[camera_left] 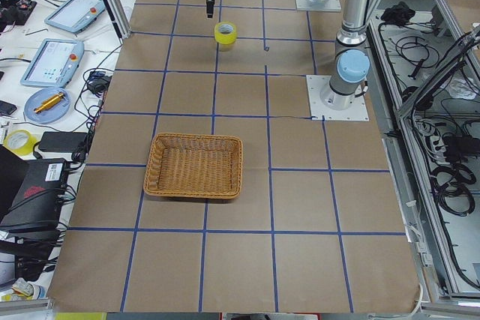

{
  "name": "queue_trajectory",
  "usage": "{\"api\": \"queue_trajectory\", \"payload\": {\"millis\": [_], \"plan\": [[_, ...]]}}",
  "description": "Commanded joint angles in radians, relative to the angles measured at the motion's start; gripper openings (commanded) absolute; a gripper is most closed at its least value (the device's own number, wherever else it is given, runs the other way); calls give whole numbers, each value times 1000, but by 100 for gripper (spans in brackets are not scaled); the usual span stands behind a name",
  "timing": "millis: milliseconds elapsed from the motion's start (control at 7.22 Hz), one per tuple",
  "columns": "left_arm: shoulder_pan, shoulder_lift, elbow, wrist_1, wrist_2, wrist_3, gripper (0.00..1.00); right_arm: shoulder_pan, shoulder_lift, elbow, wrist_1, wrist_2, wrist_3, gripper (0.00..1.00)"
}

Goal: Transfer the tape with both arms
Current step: 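Open the right gripper and raise it while the left gripper reaches toward the tape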

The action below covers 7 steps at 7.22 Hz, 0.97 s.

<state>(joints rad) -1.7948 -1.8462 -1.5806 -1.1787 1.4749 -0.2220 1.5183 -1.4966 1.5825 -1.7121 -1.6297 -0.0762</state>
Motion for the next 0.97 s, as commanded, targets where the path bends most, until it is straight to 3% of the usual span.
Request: {"api": "queue_trajectory", "payload": {"millis": [0, 415, 831], "plan": [[-61, -97, -51, 91, 10, -8, 88, 9, -46, -10, 110, 54, -27, 100], [-89, -140, -148, 201, 1, 0, 88, 17, -82, -3, 115, 67, -14, 100], [-100, -183, -203, 269, 4, -2, 59, 31, -94, 7, 115, 62, -13, 100]]}}
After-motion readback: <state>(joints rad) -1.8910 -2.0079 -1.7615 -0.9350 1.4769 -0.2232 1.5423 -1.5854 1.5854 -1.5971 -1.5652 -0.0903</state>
